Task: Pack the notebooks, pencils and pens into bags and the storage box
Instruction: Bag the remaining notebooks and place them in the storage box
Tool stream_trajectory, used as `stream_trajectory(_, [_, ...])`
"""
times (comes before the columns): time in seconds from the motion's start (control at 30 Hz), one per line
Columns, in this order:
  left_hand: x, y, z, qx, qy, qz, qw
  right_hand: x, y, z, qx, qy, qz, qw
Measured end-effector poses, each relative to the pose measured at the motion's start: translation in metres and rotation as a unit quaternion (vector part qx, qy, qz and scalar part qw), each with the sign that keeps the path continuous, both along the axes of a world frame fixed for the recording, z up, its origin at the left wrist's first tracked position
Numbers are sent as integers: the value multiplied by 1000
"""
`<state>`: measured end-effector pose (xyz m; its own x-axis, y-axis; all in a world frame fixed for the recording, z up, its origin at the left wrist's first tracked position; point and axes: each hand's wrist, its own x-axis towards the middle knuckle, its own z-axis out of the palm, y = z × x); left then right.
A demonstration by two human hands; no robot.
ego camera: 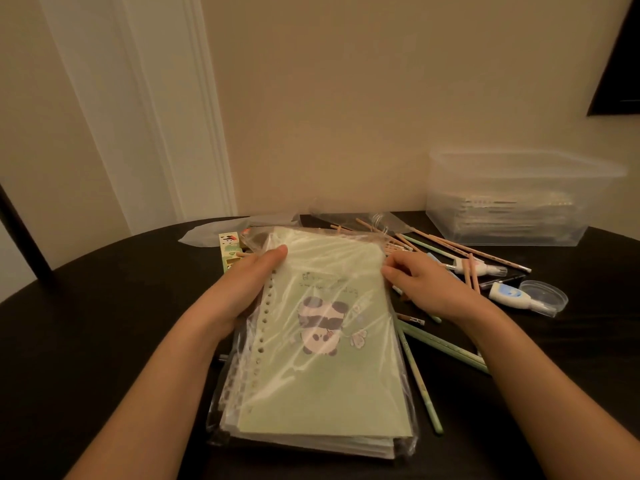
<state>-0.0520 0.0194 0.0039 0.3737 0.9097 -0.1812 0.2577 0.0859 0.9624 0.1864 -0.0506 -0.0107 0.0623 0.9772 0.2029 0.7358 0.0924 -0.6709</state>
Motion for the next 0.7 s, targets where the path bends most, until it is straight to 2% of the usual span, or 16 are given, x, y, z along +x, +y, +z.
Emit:
stream_trajectory(0.2, [1, -10, 16, -9, -117, 48, 992, -3, 0, 11, 82, 112, -20, 990])
stream_trajectory(0.3, [0, -15, 27, -4, -148, 70, 986, -8, -1, 20, 174, 116, -54, 976])
stream_trajectory(0.37, [0, -19, 38, 10, -159, 83, 984, -14, -5, 31, 231, 99, -57, 966])
stream_trajectory(0.5, [-2, -21, 67, 59, -167, 101, 979, -15, -11, 58, 294, -57, -45, 953])
stream_trajectory(0.57, [0, -24, 84, 106, -163, 124, 973, -11, -16, 71, 298, -73, -60, 950])
stream_trajectory(0.7, [12, -26, 107, 233, -112, 157, 953, -12, -31, 96, 294, -49, -75, 952])
